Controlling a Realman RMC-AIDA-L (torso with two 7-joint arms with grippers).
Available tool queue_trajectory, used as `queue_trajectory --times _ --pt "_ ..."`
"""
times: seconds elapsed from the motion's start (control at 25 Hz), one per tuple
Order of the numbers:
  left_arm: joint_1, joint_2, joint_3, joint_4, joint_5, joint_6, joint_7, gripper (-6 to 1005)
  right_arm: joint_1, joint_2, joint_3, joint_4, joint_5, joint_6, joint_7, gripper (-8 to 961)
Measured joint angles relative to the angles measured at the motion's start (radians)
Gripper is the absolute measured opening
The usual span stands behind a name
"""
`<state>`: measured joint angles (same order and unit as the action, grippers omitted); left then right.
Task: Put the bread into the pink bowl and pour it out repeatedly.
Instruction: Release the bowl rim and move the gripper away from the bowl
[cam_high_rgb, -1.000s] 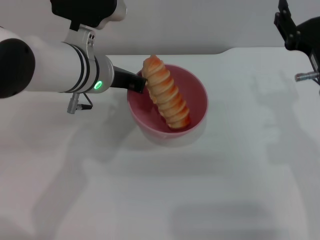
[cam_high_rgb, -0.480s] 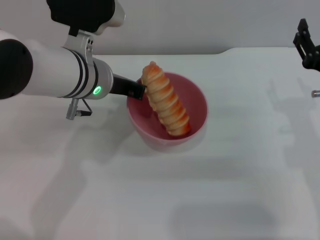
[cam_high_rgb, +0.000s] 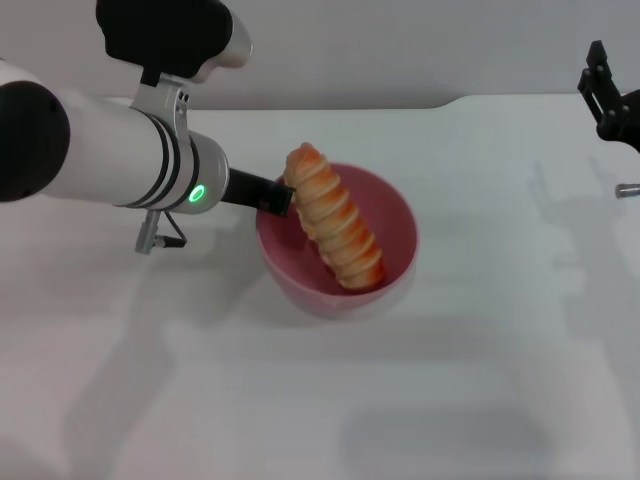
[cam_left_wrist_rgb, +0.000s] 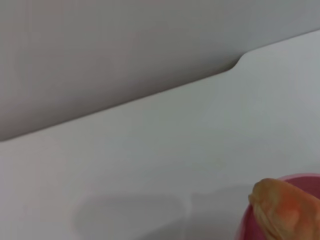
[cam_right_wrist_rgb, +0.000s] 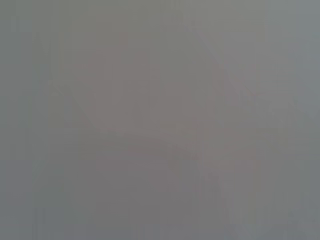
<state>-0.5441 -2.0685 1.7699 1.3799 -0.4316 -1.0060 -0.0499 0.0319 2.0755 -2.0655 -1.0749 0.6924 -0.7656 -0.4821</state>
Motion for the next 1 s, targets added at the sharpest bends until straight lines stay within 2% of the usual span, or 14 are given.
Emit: queue_trajectory --times 0.56,1.0 --pt "-0.001 0.0 0.024 -0.092 -0.03 0.048 -0.012 88 0.015 -0.001 0.001 0.024 -0.004 0.007 -0.001 769" --pt "0.006 0.001 0.034 -0.113 -0.054 0.071 -0.013 93 0.02 -0.003 0.001 0.027 -0.004 0.009 -0.001 769"
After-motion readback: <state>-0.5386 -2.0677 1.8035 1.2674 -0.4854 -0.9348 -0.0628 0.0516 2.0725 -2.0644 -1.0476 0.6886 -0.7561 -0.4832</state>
